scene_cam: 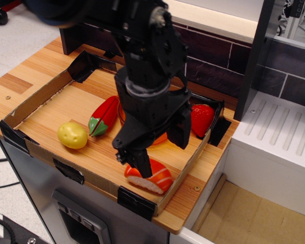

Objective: Put sushi in pot

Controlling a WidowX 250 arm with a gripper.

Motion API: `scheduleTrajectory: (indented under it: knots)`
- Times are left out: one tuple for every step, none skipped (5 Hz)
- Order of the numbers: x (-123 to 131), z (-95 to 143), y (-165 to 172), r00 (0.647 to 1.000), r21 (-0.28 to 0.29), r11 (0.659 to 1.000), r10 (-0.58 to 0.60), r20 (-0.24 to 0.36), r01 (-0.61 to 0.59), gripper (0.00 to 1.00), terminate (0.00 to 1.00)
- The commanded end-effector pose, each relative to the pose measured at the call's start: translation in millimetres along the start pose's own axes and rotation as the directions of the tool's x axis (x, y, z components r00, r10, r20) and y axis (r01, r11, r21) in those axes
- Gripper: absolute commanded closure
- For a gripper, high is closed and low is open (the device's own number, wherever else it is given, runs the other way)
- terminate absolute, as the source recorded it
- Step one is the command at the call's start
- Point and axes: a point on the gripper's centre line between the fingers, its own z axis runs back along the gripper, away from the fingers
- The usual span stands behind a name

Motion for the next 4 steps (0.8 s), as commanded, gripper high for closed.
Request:
scheduleTrajectory:
  knots:
    - [14,-19,-15,0.999,0.010,1.000,0.018,0.032,-0.018,0.00,0.00]
    - [14,-23,-12,1.000,0.017,1.000,0.017,0.021,-0.018,0.00,0.00]
    - [17,-34,-9,0.999,0.027,0.999,0.022,0.033,-0.023,0.00,0.00]
    - [21,-42,-6,0.999,0.042,0.999,0.023,0.041,-0.025,0.00,0.00]
